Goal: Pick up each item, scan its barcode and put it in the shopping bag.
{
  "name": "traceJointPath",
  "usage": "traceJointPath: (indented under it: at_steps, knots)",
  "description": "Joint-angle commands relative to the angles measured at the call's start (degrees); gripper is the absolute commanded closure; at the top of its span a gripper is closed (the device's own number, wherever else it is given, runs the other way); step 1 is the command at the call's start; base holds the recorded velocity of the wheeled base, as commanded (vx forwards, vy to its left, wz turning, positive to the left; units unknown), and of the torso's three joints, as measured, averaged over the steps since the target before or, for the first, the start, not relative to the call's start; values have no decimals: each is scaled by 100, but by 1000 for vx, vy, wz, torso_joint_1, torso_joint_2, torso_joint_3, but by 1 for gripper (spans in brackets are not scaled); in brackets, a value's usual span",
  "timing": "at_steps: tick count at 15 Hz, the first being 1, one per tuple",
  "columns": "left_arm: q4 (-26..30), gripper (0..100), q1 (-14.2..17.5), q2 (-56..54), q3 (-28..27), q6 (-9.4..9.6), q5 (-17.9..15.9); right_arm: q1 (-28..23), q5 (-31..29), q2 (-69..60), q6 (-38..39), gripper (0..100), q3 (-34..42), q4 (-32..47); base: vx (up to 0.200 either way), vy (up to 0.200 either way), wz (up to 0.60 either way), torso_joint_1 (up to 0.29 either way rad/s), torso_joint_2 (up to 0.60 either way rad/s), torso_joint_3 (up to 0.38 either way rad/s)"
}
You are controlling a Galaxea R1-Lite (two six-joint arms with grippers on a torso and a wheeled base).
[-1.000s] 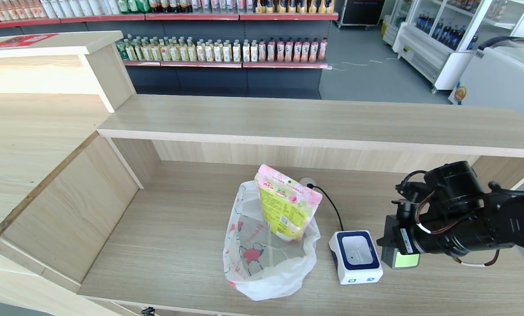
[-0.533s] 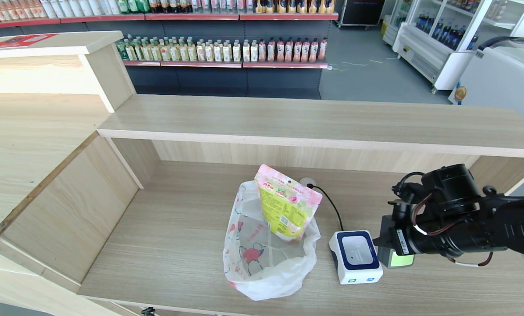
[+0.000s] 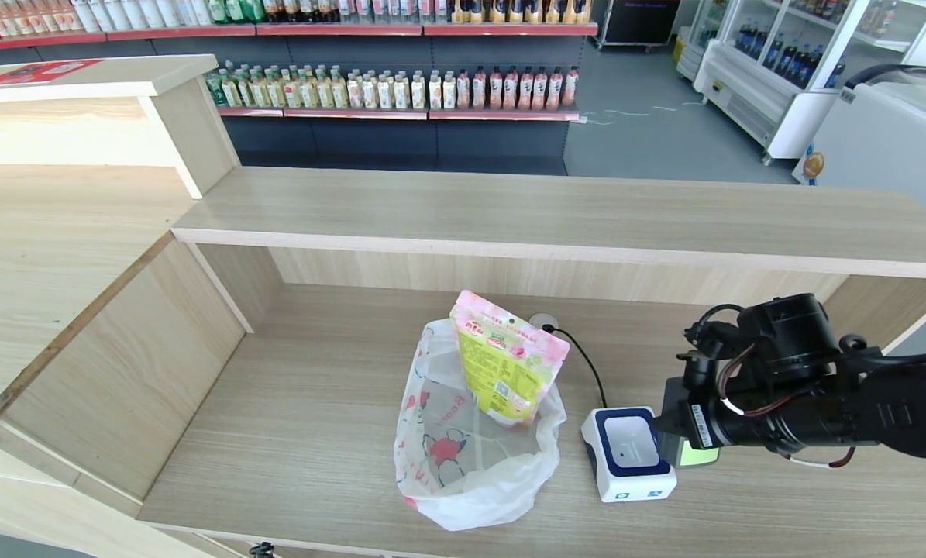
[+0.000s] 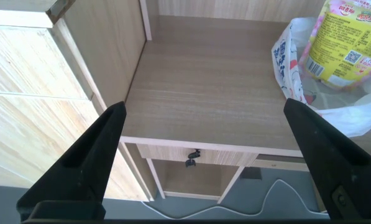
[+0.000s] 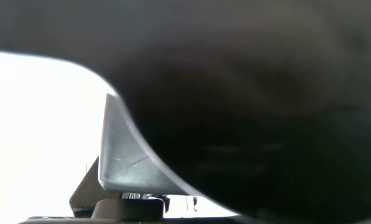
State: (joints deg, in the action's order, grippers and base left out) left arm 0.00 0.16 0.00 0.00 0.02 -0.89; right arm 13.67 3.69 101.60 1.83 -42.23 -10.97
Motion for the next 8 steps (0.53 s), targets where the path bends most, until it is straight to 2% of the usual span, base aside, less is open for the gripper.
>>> traceJointPath:
  at_steps: [1, 5, 6, 8]
  knots:
    - [0, 0, 2, 0, 0, -2, 1, 31, 9, 18, -7, 100, 13, -19, 0, 0, 0, 0, 0, 0]
    - [0, 0, 2, 0, 0, -2, 1, -4, -9, -263, -315, 100, 48, -160, 0, 0, 0, 0, 0, 0]
    - [0, 0, 2, 0, 0, -2, 1, -83, -27, -536, -596, 100, 39, -160, 0, 0, 0, 0, 0, 0]
    - [0, 0, 2, 0, 0, -2, 1, -760, -79, -1643, -1958, 100, 101, -125, 0, 0, 0, 0, 0, 0]
